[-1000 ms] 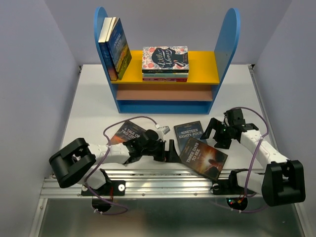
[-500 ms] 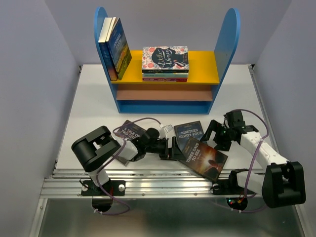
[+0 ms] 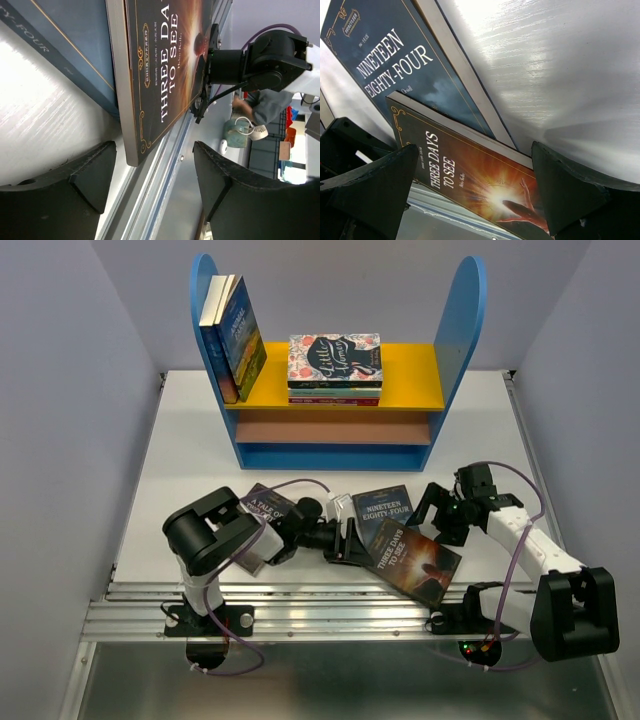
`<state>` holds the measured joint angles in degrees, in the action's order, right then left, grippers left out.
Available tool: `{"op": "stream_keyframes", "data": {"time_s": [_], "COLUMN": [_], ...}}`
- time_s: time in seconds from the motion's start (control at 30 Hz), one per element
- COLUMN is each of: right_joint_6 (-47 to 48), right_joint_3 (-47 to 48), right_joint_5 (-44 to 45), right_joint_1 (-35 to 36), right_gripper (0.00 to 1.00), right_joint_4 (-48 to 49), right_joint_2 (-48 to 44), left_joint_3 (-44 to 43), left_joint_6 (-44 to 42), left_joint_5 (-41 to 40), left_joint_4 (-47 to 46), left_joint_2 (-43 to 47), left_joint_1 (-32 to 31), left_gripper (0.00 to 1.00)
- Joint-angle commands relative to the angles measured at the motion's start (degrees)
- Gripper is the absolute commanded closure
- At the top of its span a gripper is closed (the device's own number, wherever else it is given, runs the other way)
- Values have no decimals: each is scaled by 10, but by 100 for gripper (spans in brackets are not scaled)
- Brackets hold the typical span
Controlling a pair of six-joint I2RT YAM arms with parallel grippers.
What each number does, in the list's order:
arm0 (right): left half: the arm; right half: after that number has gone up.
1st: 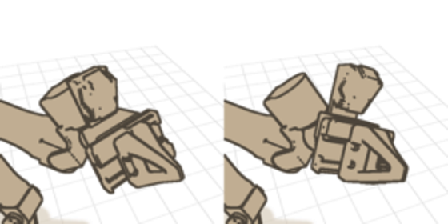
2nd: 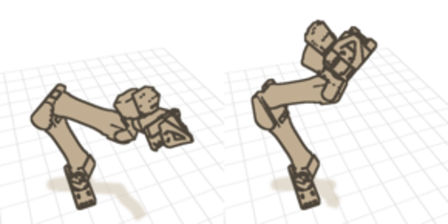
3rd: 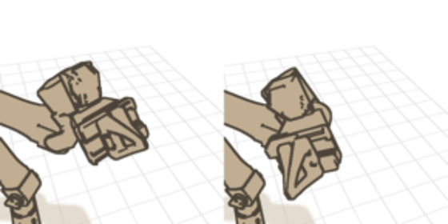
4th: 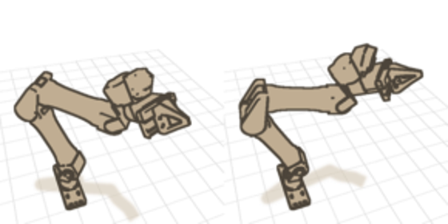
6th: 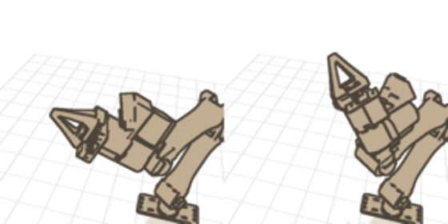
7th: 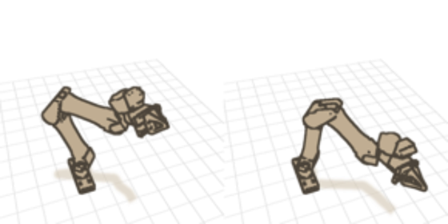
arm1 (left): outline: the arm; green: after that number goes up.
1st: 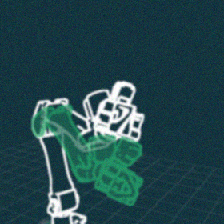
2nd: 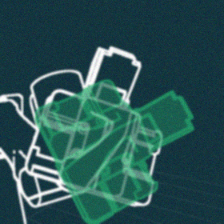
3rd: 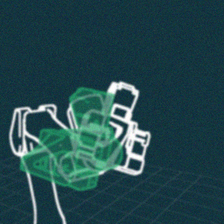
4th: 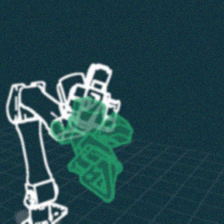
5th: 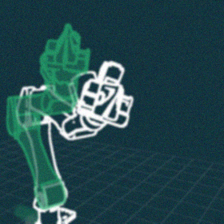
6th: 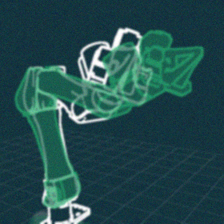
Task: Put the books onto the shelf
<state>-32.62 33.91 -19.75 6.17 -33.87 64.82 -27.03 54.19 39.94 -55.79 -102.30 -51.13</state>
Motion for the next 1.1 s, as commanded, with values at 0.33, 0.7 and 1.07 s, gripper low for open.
{"op": "stream_keyframes", "data": {"time_s": [0.33,0.7,1.07], "right_joint_6": [-10,-7,36], "right_joint_3": [19,19,44], "right_joint_5": [21,35,35], "right_joint_1": [0,0,0], "right_gripper": [0,0,0], "right_joint_4": [6,2,27], "right_joint_2": [-21,-21,-62], "left_joint_3": [-44,-29,-57], "left_joint_6": [-14,0,-77], "left_joint_5": [24,35,-64], "left_joint_4": [0,-6,214], "left_joint_2": [-46,-33,107], "left_joint_1": [5,6,17], "left_gripper": [40,93,100]}}
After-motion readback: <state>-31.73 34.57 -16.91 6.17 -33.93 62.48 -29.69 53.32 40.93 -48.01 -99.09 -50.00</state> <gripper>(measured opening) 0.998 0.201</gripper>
